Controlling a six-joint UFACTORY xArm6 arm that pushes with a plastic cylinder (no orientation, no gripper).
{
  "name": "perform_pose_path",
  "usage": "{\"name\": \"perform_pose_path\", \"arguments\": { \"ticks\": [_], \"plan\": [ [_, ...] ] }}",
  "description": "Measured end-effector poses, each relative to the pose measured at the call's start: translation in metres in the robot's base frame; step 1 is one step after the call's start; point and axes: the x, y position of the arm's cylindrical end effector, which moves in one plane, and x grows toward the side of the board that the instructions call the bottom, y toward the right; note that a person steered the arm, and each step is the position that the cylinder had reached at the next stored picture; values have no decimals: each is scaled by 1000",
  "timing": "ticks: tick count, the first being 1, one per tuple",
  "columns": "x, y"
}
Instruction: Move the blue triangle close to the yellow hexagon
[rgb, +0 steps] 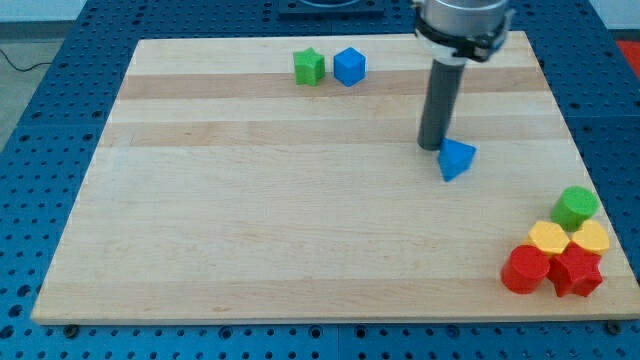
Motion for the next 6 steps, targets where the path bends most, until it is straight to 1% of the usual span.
{"name": "perform_pose_path", "arguments": {
  "ticks": [1, 2, 3, 5, 6],
  "plan": [
    [38, 20],
    [52, 25],
    [52, 26],
    [78, 71],
    [78, 71]
  ]
}}
